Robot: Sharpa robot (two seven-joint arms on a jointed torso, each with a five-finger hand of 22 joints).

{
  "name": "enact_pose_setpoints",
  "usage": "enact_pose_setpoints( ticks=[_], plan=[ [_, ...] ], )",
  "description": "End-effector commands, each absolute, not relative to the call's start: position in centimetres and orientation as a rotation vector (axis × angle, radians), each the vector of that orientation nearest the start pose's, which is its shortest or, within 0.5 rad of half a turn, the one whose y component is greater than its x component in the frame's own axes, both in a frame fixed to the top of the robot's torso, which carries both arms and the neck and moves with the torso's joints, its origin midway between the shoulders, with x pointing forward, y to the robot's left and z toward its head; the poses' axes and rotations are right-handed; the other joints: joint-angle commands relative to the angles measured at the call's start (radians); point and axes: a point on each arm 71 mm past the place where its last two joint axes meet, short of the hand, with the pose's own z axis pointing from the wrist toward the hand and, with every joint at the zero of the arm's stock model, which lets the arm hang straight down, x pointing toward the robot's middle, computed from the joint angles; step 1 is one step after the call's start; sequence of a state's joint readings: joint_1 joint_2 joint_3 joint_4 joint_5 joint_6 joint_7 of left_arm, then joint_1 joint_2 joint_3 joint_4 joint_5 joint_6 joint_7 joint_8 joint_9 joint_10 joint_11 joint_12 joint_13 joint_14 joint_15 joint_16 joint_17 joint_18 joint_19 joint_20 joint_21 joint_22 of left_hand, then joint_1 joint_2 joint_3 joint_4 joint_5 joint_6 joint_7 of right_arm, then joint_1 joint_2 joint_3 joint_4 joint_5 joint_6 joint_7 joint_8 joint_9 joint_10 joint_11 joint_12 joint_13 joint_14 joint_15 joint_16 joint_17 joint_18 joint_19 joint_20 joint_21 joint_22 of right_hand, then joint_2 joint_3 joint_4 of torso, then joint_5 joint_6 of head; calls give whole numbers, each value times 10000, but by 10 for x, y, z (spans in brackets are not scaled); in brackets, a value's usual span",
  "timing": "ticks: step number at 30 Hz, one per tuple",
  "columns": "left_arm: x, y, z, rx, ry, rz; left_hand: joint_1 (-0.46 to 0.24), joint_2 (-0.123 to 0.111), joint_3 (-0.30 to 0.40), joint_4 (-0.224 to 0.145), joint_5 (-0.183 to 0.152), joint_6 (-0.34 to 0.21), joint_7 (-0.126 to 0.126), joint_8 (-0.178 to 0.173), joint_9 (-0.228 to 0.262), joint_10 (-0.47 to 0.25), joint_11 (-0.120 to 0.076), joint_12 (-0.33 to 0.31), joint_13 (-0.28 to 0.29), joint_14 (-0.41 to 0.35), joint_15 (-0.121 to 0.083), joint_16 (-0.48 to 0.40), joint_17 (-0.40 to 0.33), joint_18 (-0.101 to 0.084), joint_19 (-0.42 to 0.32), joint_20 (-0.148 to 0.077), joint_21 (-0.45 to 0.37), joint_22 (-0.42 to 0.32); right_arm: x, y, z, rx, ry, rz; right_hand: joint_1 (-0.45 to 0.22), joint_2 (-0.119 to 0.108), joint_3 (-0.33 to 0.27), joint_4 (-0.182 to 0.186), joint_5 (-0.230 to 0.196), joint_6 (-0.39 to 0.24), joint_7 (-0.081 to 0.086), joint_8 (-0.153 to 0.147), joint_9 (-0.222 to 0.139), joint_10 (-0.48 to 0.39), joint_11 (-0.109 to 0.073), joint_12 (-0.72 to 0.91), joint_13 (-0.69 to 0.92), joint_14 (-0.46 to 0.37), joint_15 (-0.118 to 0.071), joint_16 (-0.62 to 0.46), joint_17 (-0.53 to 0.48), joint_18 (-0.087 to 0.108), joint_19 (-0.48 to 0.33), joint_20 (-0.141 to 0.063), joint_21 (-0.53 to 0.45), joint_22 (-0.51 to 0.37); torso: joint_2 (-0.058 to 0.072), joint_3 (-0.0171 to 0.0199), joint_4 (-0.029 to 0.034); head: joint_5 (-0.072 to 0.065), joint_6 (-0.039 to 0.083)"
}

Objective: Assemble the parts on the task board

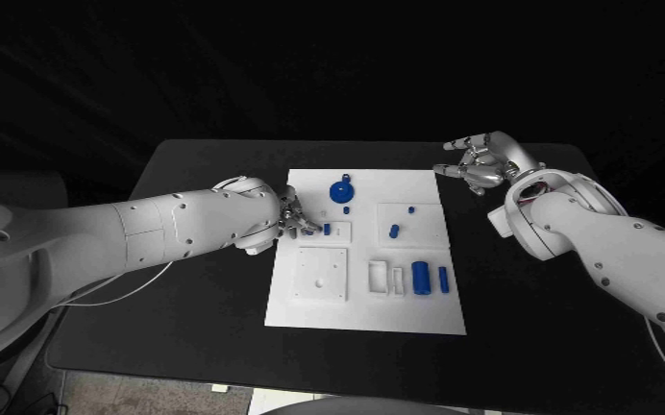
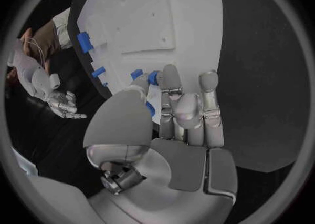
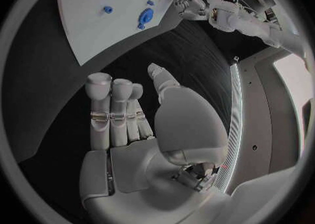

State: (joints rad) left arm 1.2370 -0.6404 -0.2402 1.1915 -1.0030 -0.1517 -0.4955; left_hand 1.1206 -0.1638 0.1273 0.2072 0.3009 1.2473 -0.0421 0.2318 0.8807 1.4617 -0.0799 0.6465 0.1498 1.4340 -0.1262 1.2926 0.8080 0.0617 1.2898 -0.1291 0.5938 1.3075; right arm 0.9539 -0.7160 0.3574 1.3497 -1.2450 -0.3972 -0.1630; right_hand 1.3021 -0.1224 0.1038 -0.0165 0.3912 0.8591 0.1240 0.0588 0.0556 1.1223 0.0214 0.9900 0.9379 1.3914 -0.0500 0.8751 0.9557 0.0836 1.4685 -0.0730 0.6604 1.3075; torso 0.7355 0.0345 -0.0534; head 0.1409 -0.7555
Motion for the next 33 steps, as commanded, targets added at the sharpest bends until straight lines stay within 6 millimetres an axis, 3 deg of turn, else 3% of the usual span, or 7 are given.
enact_pose_setpoints(
  ticks=[1, 7, 10, 14, 19, 31, 33],
  plan=[
    [517, 231, -280, -4035, 21854, -2100, -17, -140, -29, 107, -301, -11, 58, 44, 26, 545, 29, -49, 16, 7, -35, -47, -16, -159, 32, -72, -59, 173, 525, -219, -185, 4325, 15468, 7576, -77, -21, -22, 63, 68, -42, 54, -26, 8, -77, -20, -54, -9, -23, -28, -42, -15, 165, 61, 24, -49, 802, 1, -4, -1, -11, 3],
    [517, 232, -280, -4051, 21853, -2106, -113, -267, -57, 285, -813, -18, 79, 73, 60, 544, 40, -63, 19, 1, -35, -66, -41, -166, 31, -78, -69, 171, 525, -219, -185, 4332, 15475, 7570, -79, -33, -41, 92, 79, -83, 57, -28, 6, -72, -18, -49, -8, -25, -27, -46, -21, 164, 63, 24, -48, 804, -3, -9, 6, -16, 7],
    [516, 231, -280, -4071, 21841, -2133, -247, -415, -109, 481, -1817, -22, 96, 87, 77, 545, 50, -77, 18, 1, -31, -80, -58, -167, 29, -78, -81, 168, 524, -219, -186, 4335, 15482, 7570, -79, -33, -41, 92, 79, -83, 57, -28, 6, -72, -18, -49, -8, -25, -27, -46, -21, 164, 63, 24, -48, 804, -4, -15, 7, -16, 7],
    [516, 231, -280, -4124, 21819, -2174, -349, -573, -187, 755, -2457, -43, 108, 91, 89, 543, 57, -88, 23, 0, -31, -88, -66, -168, 35, -82, -88, 170, 524, -219, -186, 4339, 15489, 7569, -81, -44, -60, 122, 90, -102, 57, -28, 6, -83, -17, -62, -20, -26, -25, -49, -25, 163, 62, 26, -42, 806, 1, -6, 8, -12, 12],
    [516, 231, -280, -4179, 21782, -2207, -427, -527, -1406, 839, -2509, -62, 108, 55, 80, 543, 53, -90, -5, -12, -55, -103, -63, -209, 39, -131, -96, 169, 524, -219, -187, 4347, 15505, 7568, -81, -44, -60, 122, 90, -102, 57, -28, 6, -83, -17, -62, -20, -26, -25, -49, -25, 163, 62, 26, -42, 806, 1, -7, 7, -14, 10],
    [515, 241, -278, -4399, 21666, -2148, -289, -382, -1246, 822, -2467, -44, 112, 37, 71, 543, 57, -97, -30, -13, -48, -138, -86, -232, 38, -133, -119, 166, 523, -219, -189, 4373, 15554, 7555, -81, -44, -60, 122, 90, -102, 57, -28, 6, -83, -17, -62, -20, -26, -25, -49, -25, 163, 62, 26, -42, 806, -10, 0, 12, -5, 19],
    [514, 243, -276, -4521, 21621, -2201, -106, -194, -1130, 792, -1902, -61, 119, 31, 58, 542, 67, -121, -29, -18, -36, -173, -135, -219, 33, -114, -136, 163, 523, -220, -189, 4374, 15559, 7553, -81, -44, -60, 122, 90, -102, 57, -28, 6, -83, -17, -62, -20, -26, -25, -49, -25, 163, 62, 26, -42, 806, -13, -2, 15, -3, 18]
  ],
)
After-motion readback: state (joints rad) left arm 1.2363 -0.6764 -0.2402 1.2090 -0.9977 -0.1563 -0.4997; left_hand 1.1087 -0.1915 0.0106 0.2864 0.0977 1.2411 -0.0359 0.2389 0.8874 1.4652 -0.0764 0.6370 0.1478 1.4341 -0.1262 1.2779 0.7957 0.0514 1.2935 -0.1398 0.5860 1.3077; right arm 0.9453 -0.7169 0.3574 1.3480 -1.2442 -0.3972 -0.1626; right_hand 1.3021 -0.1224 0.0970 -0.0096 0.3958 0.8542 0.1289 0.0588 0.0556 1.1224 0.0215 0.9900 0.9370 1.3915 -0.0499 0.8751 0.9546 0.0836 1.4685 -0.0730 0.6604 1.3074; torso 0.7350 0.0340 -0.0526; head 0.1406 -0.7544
